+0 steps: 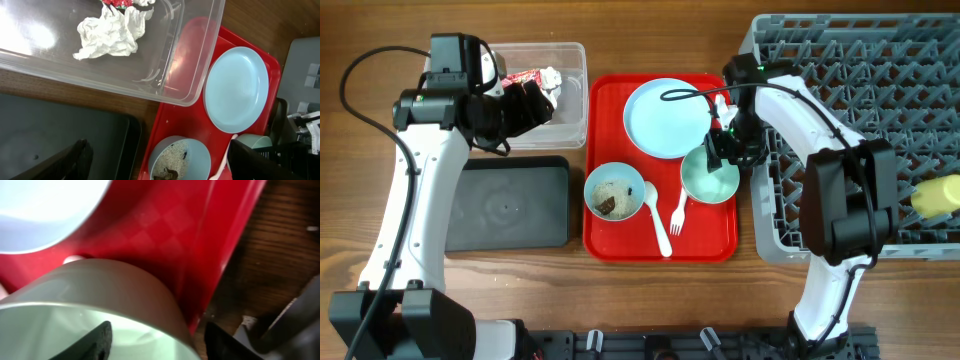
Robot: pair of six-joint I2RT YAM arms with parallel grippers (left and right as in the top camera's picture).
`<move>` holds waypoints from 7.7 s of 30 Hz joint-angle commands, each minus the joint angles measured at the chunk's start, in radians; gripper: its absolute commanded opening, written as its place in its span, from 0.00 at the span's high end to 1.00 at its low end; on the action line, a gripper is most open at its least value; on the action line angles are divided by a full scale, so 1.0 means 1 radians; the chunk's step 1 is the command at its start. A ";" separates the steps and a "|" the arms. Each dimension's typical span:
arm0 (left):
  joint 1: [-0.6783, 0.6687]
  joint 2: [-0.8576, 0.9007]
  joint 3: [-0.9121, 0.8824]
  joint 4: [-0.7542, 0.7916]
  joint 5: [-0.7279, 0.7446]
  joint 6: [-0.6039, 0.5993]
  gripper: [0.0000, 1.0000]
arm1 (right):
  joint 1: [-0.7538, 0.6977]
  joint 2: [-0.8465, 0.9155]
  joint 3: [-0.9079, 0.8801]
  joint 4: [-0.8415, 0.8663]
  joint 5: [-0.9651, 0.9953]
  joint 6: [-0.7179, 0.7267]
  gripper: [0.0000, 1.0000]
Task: Sort waste into correct bins and load items into the dishwasher rack
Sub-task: 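Reach the right gripper to the mint bowl and grasp its rim, then lift the mint bowl and place it in the rack's far corner, then reach the right gripper to the light-blue plate and grasp its edge, then lift the light-blue plate and stand it upright in the dish rack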
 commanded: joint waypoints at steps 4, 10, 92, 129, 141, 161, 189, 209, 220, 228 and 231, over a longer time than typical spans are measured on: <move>0.002 -0.013 0.003 0.000 -0.010 0.016 0.12 | 0.000 0.017 -0.008 0.001 0.046 0.043 0.59; 0.002 -0.013 0.003 0.000 -0.010 0.016 0.12 | -0.001 -0.006 0.001 -0.002 0.046 0.042 0.96; 0.002 -0.013 0.003 0.007 -0.010 0.016 0.12 | -0.414 -0.124 0.030 0.819 0.931 -0.351 0.38; 0.002 -0.013 0.003 0.007 -0.010 0.016 0.08 | 0.056 0.024 0.027 0.447 0.095 0.344 0.47; 0.002 -0.013 0.003 0.007 -0.010 0.016 0.08 | 0.057 0.082 0.027 0.458 0.092 0.404 0.74; 0.002 -0.013 0.003 0.007 -0.010 0.016 0.08 | 0.058 0.084 0.005 0.430 0.091 0.505 0.96; 0.002 -0.013 0.003 0.007 -0.010 0.016 0.08 | -0.167 -0.447 0.085 0.618 0.457 -0.289 0.96; 0.002 -0.013 0.003 0.007 -0.010 0.016 0.08 | -0.356 -0.323 0.073 0.802 0.918 -0.679 0.96; 0.002 -0.013 0.003 0.007 -0.010 0.016 0.08 | -0.356 -0.212 0.073 0.782 1.036 -0.545 0.96; 0.002 -0.013 0.003 0.008 -0.010 0.016 0.08 | -0.355 -0.217 0.073 0.801 0.926 -0.638 0.96; 0.002 -0.013 0.003 0.008 -0.010 0.016 0.08 | -0.354 -0.213 0.073 0.722 0.793 -0.583 0.96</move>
